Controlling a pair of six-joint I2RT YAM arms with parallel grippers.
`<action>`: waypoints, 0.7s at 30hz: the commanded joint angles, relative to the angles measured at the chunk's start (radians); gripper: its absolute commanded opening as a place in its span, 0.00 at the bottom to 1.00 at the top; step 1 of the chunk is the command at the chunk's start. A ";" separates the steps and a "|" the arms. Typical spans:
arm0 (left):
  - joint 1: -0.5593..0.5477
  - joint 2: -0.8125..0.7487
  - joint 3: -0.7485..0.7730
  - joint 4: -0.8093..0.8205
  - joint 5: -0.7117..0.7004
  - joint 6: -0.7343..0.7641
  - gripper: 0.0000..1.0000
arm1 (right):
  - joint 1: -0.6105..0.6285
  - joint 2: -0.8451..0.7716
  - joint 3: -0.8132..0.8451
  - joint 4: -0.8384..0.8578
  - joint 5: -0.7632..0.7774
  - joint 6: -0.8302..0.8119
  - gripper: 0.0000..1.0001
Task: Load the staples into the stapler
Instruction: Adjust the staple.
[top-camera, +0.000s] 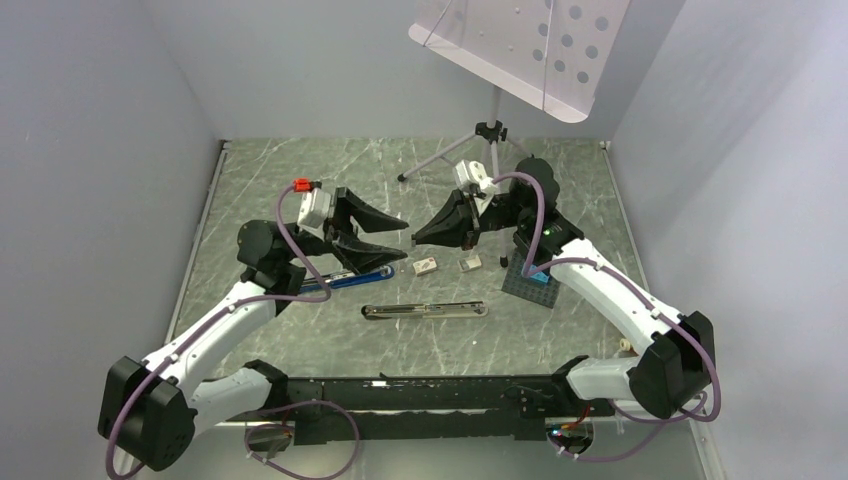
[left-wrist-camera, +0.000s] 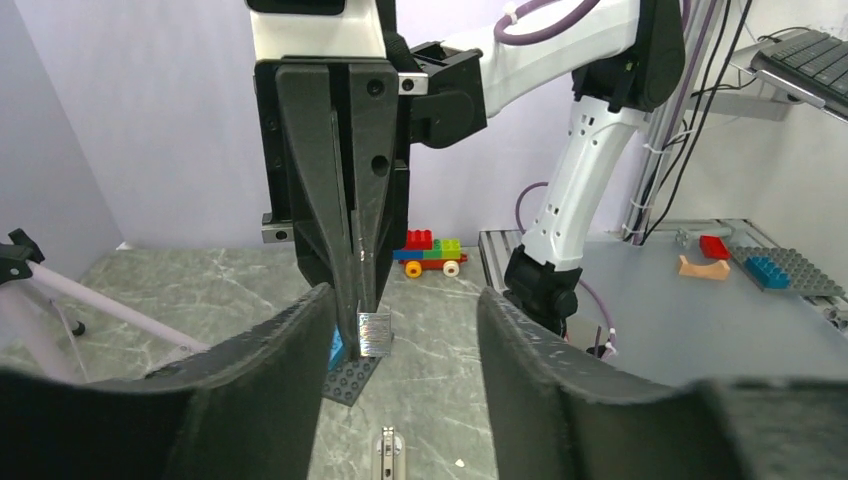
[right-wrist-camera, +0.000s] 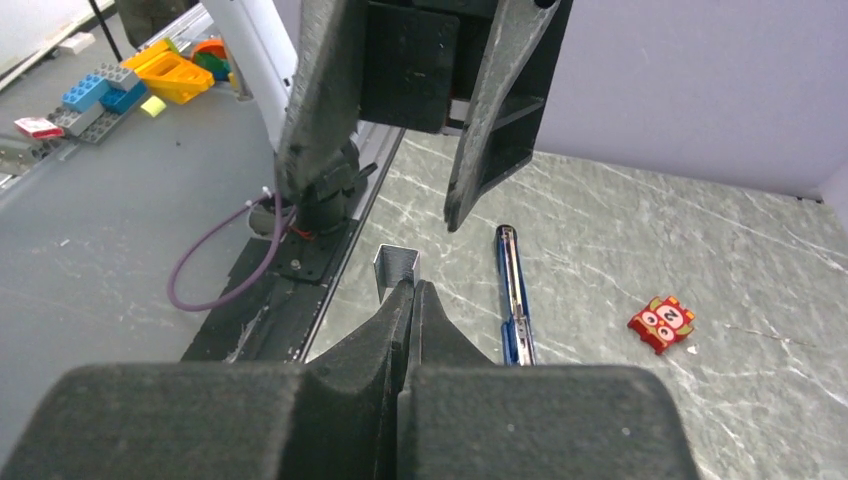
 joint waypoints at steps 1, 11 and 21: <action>-0.014 0.006 0.050 -0.060 -0.001 0.048 0.55 | 0.001 -0.019 -0.011 0.150 -0.030 0.087 0.00; -0.020 0.013 0.055 -0.108 -0.046 0.101 0.55 | 0.002 -0.026 -0.018 0.152 -0.028 0.099 0.00; -0.039 0.024 0.057 -0.100 -0.057 0.094 0.49 | 0.008 -0.018 -0.020 0.157 -0.023 0.123 0.00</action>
